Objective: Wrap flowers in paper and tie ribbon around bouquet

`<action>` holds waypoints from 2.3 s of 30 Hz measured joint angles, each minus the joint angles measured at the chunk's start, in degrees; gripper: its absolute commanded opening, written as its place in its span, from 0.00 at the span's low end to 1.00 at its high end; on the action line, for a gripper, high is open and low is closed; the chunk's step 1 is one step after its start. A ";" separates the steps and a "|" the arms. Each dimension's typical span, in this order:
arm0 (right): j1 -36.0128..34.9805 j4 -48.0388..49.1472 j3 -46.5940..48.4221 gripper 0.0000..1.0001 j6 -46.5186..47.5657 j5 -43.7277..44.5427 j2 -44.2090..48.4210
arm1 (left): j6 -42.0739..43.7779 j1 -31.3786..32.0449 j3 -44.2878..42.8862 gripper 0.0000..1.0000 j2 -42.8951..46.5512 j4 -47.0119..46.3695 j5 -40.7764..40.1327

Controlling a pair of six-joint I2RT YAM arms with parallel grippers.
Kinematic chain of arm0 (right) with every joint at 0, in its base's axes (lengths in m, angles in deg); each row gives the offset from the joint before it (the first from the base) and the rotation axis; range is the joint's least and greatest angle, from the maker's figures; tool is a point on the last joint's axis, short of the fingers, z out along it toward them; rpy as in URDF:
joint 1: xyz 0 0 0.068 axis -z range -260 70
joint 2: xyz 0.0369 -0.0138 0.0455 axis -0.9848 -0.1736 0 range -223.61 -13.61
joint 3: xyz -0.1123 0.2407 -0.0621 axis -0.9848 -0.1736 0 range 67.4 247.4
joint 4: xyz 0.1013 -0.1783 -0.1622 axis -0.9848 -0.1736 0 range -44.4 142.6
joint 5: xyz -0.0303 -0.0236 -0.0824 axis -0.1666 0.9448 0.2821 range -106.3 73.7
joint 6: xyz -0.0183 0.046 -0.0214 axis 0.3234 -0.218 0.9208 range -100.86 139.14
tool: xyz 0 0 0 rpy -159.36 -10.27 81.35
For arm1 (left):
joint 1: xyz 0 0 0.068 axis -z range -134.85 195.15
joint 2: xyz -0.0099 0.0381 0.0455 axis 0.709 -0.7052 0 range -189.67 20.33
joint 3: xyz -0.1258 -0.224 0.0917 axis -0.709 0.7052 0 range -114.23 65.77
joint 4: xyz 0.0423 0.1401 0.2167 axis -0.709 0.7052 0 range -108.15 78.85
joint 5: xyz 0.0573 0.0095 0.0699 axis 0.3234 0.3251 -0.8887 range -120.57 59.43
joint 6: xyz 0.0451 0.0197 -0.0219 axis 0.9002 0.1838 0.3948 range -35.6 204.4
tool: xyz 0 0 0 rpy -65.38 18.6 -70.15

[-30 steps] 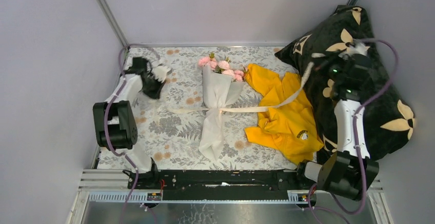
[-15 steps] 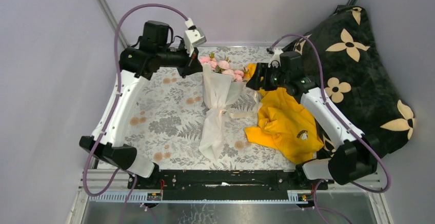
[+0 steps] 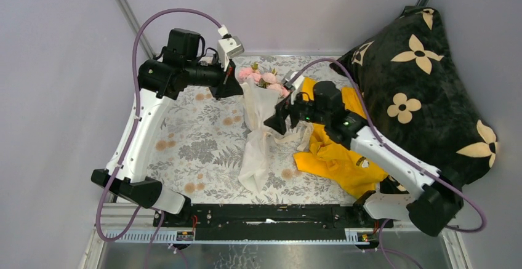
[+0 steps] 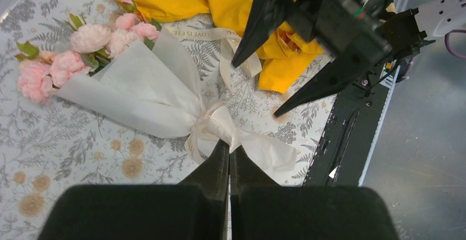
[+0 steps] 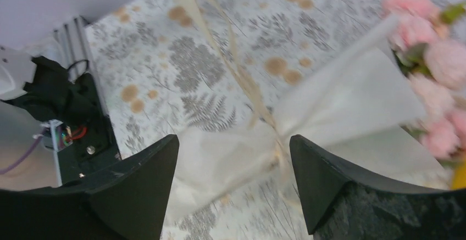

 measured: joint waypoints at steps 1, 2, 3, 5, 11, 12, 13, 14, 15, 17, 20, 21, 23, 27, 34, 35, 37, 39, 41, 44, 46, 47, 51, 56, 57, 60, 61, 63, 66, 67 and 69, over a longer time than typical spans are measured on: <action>-1.18 4.57 -0.83 0.71 -0.35 -1.86 -1.42 | -0.31 0.00 0.42 0.00 0.11 0.02 -0.28; -1.75 8.17 -1.40 0.68 -1.01 -3.02 -3.06 | -0.72 0.00 0.90 0.00 0.20 -0.04 -0.68; -2.14 12.22 -2.12 0.65 -2.05 -3.93 -5.11 | -1.09 0.00 1.25 0.00 0.24 -0.07 -1.07; -2.75 18.86 -3.74 0.63 -3.98 -4.63 -9.18 | -1.92 0.00 1.90 0.00 0.24 -0.22 -2.19; -4.57 29.83 -5.18 0.60 -8.70 -5.38 -16.94 | -4.28 0.00 2.75 0.00 0.26 -1.29 -6.10; -4.76 31.26 -5.18 0.60 -9.18 -5.40 -17.59 | -4.90 0.00 2.84 0.00 0.26 -1.62 -7.17; -4.90 32.30 -5.16 0.61 -9.55 -5.35 -18.14 | -5.33 0.00 2.91 0.00 0.26 -1.86 -8.15; -5.01 33.44 -5.16 0.61 -9.92 -5.29 -18.75 | -5.97 0.00 3.02 0.00 0.26 -2.29 -9.66; -5.05 34.18 -5.16 0.61 -10.10 -5.20 -19.17 | -6.64 -0.02 3.04 0.00 0.26 -2.84 -11.54; -5.07 35.47 -5.16 0.61 -10.47 -5.07 -20.11 | -8.20 0.00 3.06 0.00 0.26 -4.04 -15.98; -5.11 36.22 -5.05 0.63 -10.60 -4.42 -21.18 | -11.30 -0.02 3.08 0.00 0.26 -6.47 -22.97; -5.14 36.37 -5.03 0.64 -10.62 -4.33 -21.44 | -12.24 -0.02 3.10 0.00 0.24 -7.17 -24.79; -5.35 36.48 -4.76 0.64 -10.62 -4.22 -22.14 | -13.90 -0.02 3.21 0.00 0.20 -8.44 -27.15; -6.10 36.79 -2.75 0.65 -10.60 -4.17 -24.30 | -16.00 -0.02 4.09 0.00 0.07 -9.88 -28.92; -6.62 37.07 2.25 0.57 -10.56 -2.64 -29.09 | -16.76 -0.02 4.66 0.00 -0.33 -10.38 -29.70; -6.62 37.05 2.71 0.52 -10.56 -2.29 -29.55 | -16.76 -0.02 4.72 0.00 -0.33 -10.38 -29.70; -6.62 36.98 3.45 0.37 -10.47 -1.92 -30.29 | -16.76 -0.02 4.94 0.00 -0.33 -10.40 -29.73; -6.64 36.89 4.00 0.12 -10.45 -1.57 -30.86 | -16.74 -0.02 5.18 0.00 -0.33 -10.43 -29.83; -6.64 36.76 4.39 0.00 -10.69 -1.01 -31.26 | -16.74 -0.02 5.53 0.00 -0.33 -10.38 -30.05; -6.64 36.65 4.44 0.00 -11.63 0.28 -31.28 | -16.74 -0.50 6.47 0.06 -0.15 -10.47 -29.86; -6.67 36.68 4.44 0.00 -12.33 1.33 -31.28 | -16.74 -1.25 8.68 0.40 0.74 -11.13 -28.81; -6.67 36.65 4.44 0.00 -12.61 1.90 -31.28 | -16.55 -1.81 10.49 0.58 1.53 -11.69 -27.89; -6.67 34.82 4.44 0.00 -13.99 3.93 -31.12 | -13.09 -4.76 25.83 0.80 7.98 -13.79 -23.78; -6.69 30.67 4.02 0.00 -15.45 6.05 -29.62 | -0.70 -5.27 44.04 0.79 15.85 -7.96 -21.29; -6.69 30.18 3.91 0.00 -15.67 6.36 -29.16 | 1.92 -5.27 45.42 0.79 17.35 -5.81 -20.92; -6.69 29.73 3.32 0.00 -16.52 6.67 -27.61 | 8.98 -5.27 45.83 0.86 22.60 -2.86 -18.78; -6.69 29.83 2.93 0.00 -16.83 6.69 -27.04 | 10.78 -5.27 45.83 0.90 24.68 -3.26 -17.49; -6.69 29.88 2.08 0.00 -17.33 6.64 -26.12 | 12.83 -5.27 46.62 0.98 27.82 -6.38 -14.05; -6.67 29.83 1.55 0.00 -17.68 6.10 -25.70 | 12.85 -5.11 51.01 0.99 28.15 -16.72 -6.91; -6.69 29.81 1.55 0.00 -17.70 5.70 -25.70 | 12.46 -5.07 52.17 0.99 25.86 -20.15 -5.11; -6.69 29.75 1.55 0.00 -17.73 4.72 -25.59 | 11.96 -5.07 52.81 0.99 18.69 -26.71 -1.95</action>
